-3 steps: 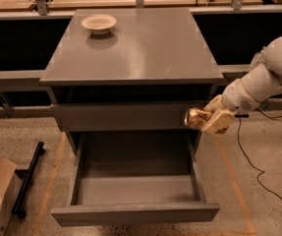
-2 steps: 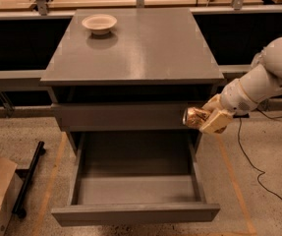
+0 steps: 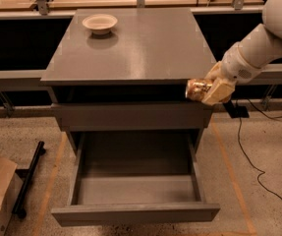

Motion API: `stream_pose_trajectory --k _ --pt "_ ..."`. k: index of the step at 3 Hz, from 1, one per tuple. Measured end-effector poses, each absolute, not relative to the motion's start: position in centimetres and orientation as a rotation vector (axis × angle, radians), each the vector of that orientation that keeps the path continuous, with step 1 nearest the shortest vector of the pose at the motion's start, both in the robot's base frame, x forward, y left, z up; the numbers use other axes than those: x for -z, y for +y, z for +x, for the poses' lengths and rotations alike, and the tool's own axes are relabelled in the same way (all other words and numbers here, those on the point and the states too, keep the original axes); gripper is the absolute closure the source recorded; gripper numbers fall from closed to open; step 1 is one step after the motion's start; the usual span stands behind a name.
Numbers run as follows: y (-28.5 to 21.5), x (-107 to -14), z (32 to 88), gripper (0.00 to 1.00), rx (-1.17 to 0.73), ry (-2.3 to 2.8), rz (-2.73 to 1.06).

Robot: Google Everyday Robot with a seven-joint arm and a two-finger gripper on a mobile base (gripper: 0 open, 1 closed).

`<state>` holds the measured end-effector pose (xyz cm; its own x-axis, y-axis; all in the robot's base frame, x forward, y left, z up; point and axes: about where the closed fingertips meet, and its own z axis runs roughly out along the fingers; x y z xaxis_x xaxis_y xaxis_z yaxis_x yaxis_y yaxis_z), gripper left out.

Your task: Pick orange can from middle drawer and place on counter

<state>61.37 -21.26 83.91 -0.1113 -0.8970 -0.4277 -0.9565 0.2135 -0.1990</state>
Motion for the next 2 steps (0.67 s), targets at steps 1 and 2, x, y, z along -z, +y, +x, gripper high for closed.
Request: stream_pose_trajectory --k 1,2 --pt "-21.0 -86.7 64.2 1.0 -0.112 2.036 -1.781" --pt "-20.0 -88.3 67.8 1.0 -0.098 1.962 -1.836"
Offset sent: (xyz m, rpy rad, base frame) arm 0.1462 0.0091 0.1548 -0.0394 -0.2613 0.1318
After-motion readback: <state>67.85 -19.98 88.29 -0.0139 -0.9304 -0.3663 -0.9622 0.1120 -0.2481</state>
